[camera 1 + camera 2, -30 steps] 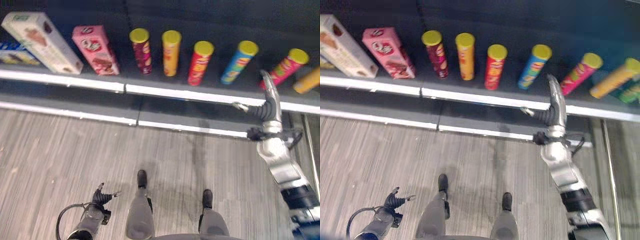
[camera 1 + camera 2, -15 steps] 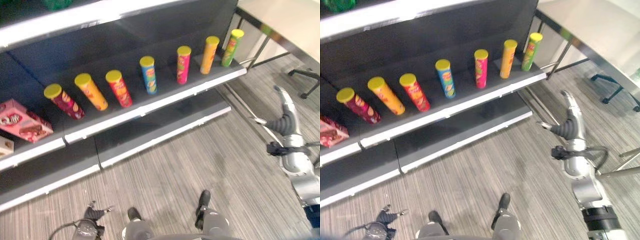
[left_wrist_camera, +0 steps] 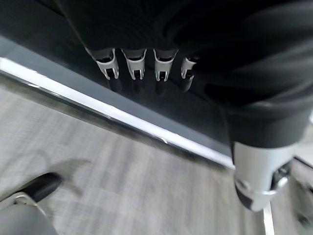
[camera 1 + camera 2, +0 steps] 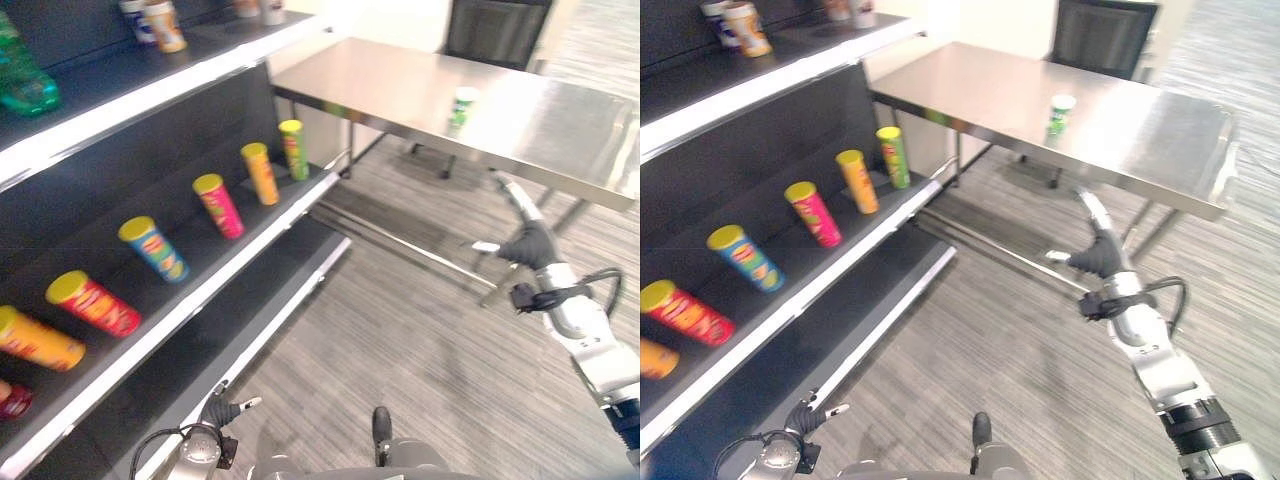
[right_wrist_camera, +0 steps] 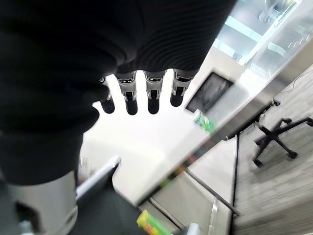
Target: Put the goods on the table back onto the shelves and tidy them up.
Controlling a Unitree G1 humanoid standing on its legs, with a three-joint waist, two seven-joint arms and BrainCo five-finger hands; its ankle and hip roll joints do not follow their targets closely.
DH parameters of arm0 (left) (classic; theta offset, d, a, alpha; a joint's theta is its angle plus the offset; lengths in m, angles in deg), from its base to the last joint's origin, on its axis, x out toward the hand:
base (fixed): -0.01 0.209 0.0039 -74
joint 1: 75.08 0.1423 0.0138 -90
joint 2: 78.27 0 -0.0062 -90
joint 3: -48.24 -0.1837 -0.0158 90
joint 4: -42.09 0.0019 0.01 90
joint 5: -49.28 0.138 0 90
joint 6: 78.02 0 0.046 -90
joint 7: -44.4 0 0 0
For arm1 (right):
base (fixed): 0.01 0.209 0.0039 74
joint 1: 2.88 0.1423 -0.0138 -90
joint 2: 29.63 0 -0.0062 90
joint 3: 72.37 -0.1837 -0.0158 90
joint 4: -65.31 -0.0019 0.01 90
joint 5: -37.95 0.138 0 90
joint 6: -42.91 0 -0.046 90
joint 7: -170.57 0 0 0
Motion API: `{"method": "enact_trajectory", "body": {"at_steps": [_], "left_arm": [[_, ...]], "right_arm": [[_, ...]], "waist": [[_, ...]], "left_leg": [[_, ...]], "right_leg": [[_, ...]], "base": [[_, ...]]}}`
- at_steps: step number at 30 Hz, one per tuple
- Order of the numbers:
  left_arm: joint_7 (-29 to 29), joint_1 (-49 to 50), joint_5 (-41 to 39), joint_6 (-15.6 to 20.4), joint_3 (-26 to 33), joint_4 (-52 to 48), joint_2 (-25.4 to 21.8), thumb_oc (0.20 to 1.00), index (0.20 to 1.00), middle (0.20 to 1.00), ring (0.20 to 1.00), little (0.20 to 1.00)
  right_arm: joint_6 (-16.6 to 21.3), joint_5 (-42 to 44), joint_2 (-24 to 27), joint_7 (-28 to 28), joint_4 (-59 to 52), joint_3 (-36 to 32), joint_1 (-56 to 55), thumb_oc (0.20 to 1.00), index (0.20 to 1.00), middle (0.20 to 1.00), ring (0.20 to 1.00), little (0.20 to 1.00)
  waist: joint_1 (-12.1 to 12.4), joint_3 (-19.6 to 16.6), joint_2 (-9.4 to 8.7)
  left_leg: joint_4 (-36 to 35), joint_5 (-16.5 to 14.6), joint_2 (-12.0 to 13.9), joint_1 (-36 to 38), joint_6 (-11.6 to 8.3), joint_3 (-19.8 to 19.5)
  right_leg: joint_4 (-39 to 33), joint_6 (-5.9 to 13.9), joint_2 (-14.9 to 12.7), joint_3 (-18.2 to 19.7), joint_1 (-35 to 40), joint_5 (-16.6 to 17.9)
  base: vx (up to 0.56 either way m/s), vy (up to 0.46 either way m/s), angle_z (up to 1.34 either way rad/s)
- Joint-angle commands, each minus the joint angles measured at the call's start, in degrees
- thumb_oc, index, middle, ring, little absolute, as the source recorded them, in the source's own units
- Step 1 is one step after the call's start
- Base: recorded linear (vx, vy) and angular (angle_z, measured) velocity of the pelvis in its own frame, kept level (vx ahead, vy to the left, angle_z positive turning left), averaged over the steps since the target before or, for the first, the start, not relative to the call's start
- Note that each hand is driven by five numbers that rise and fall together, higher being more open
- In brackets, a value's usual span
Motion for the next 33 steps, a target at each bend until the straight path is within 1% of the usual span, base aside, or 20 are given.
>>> {"method": "enact_trajectory", "body": {"at_steps": [1, 2, 3, 5, 7, 8, 10, 15, 17, 20, 21, 22, 23, 24, 25, 26, 29, 30, 31, 33], "left_arm": [[-1.4, -4.9, -2.5, 2.8, -3.8, -7.5, -3.5, 1.000, 1.000, 1.000, 1.000, 1.000], [-1.8, -5.7, -3.1, 2.9, -4.5, -8.9, -3.7, 1.000, 1.000, 1.000, 1.000, 1.000], [-1.8, -5.7, -3.1, 2.8, -4.5, -9.0, -3.8, 1.000, 1.000, 1.000, 1.000, 1.000], [-1.6, -6.5, -4.1, 2.6, -4.4, -8.1, -3.8, 1.000, 1.000, 1.000, 1.000, 1.000], [-1.3, -6.0, -3.6, 2.4, -4.2, -7.0, -3.8, 1.000, 1.000, 1.000, 1.000, 1.000], [-1.3, -5.1, -2.2, 1.8, -3.3, -5.1, -3.9, 1.000, 1.000, 1.000, 1.000, 1.000], [-0.8, -4.7, -1.3, 1.3, -2.6, -1.0, -3.8, 1.000, 1.000, 1.000, 1.000, 1.000], [-0.8, -3.0, -0.4, 0.8, -0.5, 4.8, -2.7, 1.000, 1.000, 1.000, 1.000, 1.000], [-0.6, -2.2, -0.2, 0.7, 0.8, 9.2, -1.7, 1.000, 1.000, 1.000, 1.000, 1.000], [-0.8, -1.7, 0.3, 0.7, 1.2, 11.1, -0.8, 1.000, 1.000, 1.000, 1.000, 1.000], [-0.8, -1.7, 0.3, 0.7, 1.2, 11.2, -0.8, 1.000, 1.000, 1.000, 1.000, 1.000], [-1.0, -1.8, 0.7, 0.7, 0.8, 12.5, -0.5, 1.000, 1.000, 1.000, 1.000, 1.000], [-1.0, -1.8, 0.7, 0.7, 0.8, 12.5, -0.4, 1.000, 1.000, 1.000, 1.000, 1.000], [-1.1, -2.1, 0.9, 0.7, 0.5, 12.4, -0.2, 1.000, 1.000, 1.000, 1.000, 1.000], [-1.1, -2.1, 0.9, 0.7, 0.5, 12.4, -0.2, 1.000, 1.000, 1.000, 1.000, 1.000], [-1.0, -2.4, 0.7, 0.9, 0.3, 11.9, 0.1, 1.000, 1.000, 1.000, 1.000, 1.000], [-1.1, -2.5, 0.8, 1.0, -0.1, 11.3, 0.1, 1.000, 1.000, 1.000, 1.000, 1.000], [-1.3, -2.6, 0.7, 1.2, -0.3, 10.4, 0.0, 1.000, 1.000, 1.000, 1.000, 1.000], [-1.5, -2.7, 0.6, 1.3, -0.4, 9.5, 0.0, 1.000, 1.000, 1.000, 1.000, 1.000], [-1.7, -2.4, 0.1, 1.4, -0.5, 7.4, -0.1, 1.000, 1.000, 1.000, 1.000, 1.000]], "right_arm": [[2.7, 3.6, 0.2, -1.5, -1.4, -9.9, 1.8, 1.000, 1.000, 1.000, 1.000, 1.000], [2.5, 3.4, 0.2, -2.1, -1.1, -12.5, -0.3, 1.000, 1.000, 1.000, 1.000, 1.000], [2.4, 3.4, 0.2, -2.1, -1.2, -12.6, -0.4, 1.000, 1.000, 1.000, 1.000, 1.000], [1.4, 3.1, -1.5, -4.0, 0.2, -15.9, -2.2, 1.000, 1.000, 1.000, 1.000, 1.000], [1.4, 3.5, -2.6, -4.2, 1.0, -16.5, -2.5, 1.000, 1.000, 1.000, 1.000, 1.000], [1.0, 2.3, -2.9, -4.2, 1.7, -17.3, -3.5, 1.000, 1.000, 1.000, 1.000, 1.000], [0.7, 1.5, -3.4, -4.5, 1.8, -17.8, -4.4, 1.000, 1.000, 1.000, 1.000, 1.000], [0.8, 0.4, -3.9, -5.2, 2.0, -18.9, -5.0, 1.000, 1.000, 1.000, 1.000, 1.000], [0.9, -0.6, -3.5, -5.6, 2.2, -19.4, -4.8, 1.000, 1.000, 1.000, 1.000, 1.000], [0.6, -1.3, -2.7, -6.5, 2.7, -20.2, -4.4, 1.000, 1.000, 1.000, 1.000, 1.000], [0.6, -1.3, -2.6, -6.5, 2.7, -20.2, -4.4, 1.000, 1.000, 1.000, 1.000, 1.000], [0.2, -1.7, -2.3, -7.2, 3.8, -21.0, -4.3, 1.000, 1.000, 1.000, 1.000, 1.000], [0.2, -1.7, -2.3, -7.2, 3.8, -21.0, -4.4, 1.000, 1.000, 1.000, 1.000, 1.000], [-0.2, -2.4, -1.9, -8.0, 4.7, -22.4, -4.8, 1.000, 1.000, 1.000, 1.000, 1.000], [-0.2, -2.4, -1.9, -8.0, 4.7, -22.4, -4.8, 1.000, 1.000, 1.000, 1.000, 1.000], [-0.4, -2.8, -1.5, -8.9, 5.2, -24.1, -5.6, 1.000, 1.000, 1.000, 1.000, 1.000], [-0.6, -3.6, -1.2, -9.2, 5.0, -25.7, -6.8, 1.000, 1.000, 1.000, 1.000, 1.000], [-0.4, -4.0, -1.2, -9.6, 5.1, -26.6, -7.3, 1.000, 1.000, 1.000, 1.000, 1.000], [-0.1, -4.0, -1.3, -9.8, 5.1, -26.9, -7.3, 1.000, 1.000, 1.000, 1.000, 1.000], [0.2, -4.2, -1.5, -9.9, 4.4, -27.6, -8.0, 1.000, 1.000, 1.000, 1.000, 1.000]], "waist": [[0.2, 2.4, -4.61], [-0.4, 2.0, -5.10], [-0.4, 1.9, -5.18], [-1.3, 2.2, -5.82], [-1.0, 2.2, -6.02], [-0.4, 2.6, -6.57], [0.2, 2.9, -6.75], [0.9, 2.9, -6.14], [0.9, 2.7, -5.12], [0.9, 2.7, -3.78], [0.9, 2.7, -3.76], [0.6, 2.4, -2.80], [0.6, 2.4, -2.78], [0.2, 2.1, -1.82], [0.2, 2.1, -1.82], [-0.3, 1.8, -0.82], [-0.8, 1.5, 0.02], [-1.2, 1.4, 0.73], [-1.3, 1.5, 0.96], [-1.2, 2.7, 1.01]], "left_leg": [[0.6, -1.4, 1.3, 3.4, -1.13, 0.8], [-0.7, -1.6, 1.2, 3.8, -1.15, 0.2], [-0.9, -1.2, 1.1, 3.6, -1.12, 0.1], [-1.8, -1.8, -0.6, 3.1, -0.36, -1.2], [-1.9, -2.1, -1.1, 3.1, -0.05, -1.0], [-1.6, -2.5, -1.6, 2.9, 0.29, -1.0], [-1.2, -2.6, -1.9, 1.9, 0.46, -1.6], [-1.5, -2.8, -3.0, 0.9, 0.99, -2.2], [-2.1, -2.8, -3.9, 0.9, 1.36, -2.0], [-3.6, -2.3, -4.9, 1.3, 1.58, -1.8], [-3.7, -2.2, -4.9, 1.4, 1.59, -1.7], [-4.9, -1.6, -5.6, 1.7, 1.61, -1.6], [-5.0, -1.6, -5.7, 1.8, 1.62, -1.6], [-6.4, -0.9, -6.2, 2.2, 1.54, -1.7], [-6.4, -0.9, -6.2, 2.2, 1.54, -1.7], [-7.9, -0.1, -6.6, 2.6, 1.30, -1.8], [-8.6, 0.3, -6.4, 3.1, 0.98, -1.8], [-7.9, -0.1, -6.0, 3.3, 0.61, -1.9], [-6.0, -0.4, -5.5, 3.0, 0.25, -2.0], [1.8, -1.2, -3.7, 1.2, -0.05, -3.0]], "right_leg": [[6.5, 7.03, -2.9, -2.9, 3.4, -11.3], [6.5, 7.16, -3.2, -3.5, 3.7, -11.2], [6.3, 7.11, -3.2, -3.6, 3.6, -11.0], [6.9, 7.74, -4.4, -2.9, 2.8, -10.3], [6.5, 7.98, -4.7, -2.5, 2.8, -10.1], [5.6, 8.27, -5.0, -2.0, 2.8, -9.5], [4.6, 8.50, -5.1, -1.4, 2.4, -8.8], [2.2, 8.85, -5.4, -0.9, 2.0, -7.2], [1.3, 9.11, -5.7, -0.1, 1.8, -6.7], [0.7, 9.33, -6.1, 0.4, 1.5, -6.3], [0.7, 9.35, -6.1, 0.4, 1.5, -6.3], [0.4, 9.54, -6.5, 0.3, 1.3, -6.3], [0.4, 9.55, -6.5, 0.3, 1.3, -6.3], [0.2, 9.66, -6.7, 0.2, 1.2, -6.3], [0.2, 9.66, -6.7, 0.2, 1.2, -6.3], [0.0, 9.60, -6.9, 0.0, 1.4, -6.6], [0.2, 9.44, -6.8, -0.4, 1.5, -7.1], [0.4, 9.14, -6.4, -0.4, 1.6, -7.8], [0.7, 8.75, -6.0, -0.4, 1.8, -8.3], [1.3, 7.21, -4.9, -0.6, 3.4, -9.6]], "base": [[0.00, -0.031, -0.05], [0.00, -0.003, 0.45], [-0.05, 0.114, 0.75], [-0.08, 0.149, 0.60], [-0.02, 0.085, -0.01], [-0.04, 0.086, -0.12], [-0.05, 0.039, -0.05], [-0.04, 0.062, 0.05], [0.00, 0.088, 0.03], [0.01, 0.058, -0.02], [0.02, 0.058, -0.13], [0.02, 0.036, -0.13], [0.05, 0.041, -0.14], [0.04, 0.005, -0.05], [0.09, -0.021, 0.01], [0.08, -0.044, 0.03], [0.09, -0.054, 0.08], [0.12, -0.100, 0.11], [0.14, -0.143, 0.04], [0.09, -0.119, 0.02]]}}
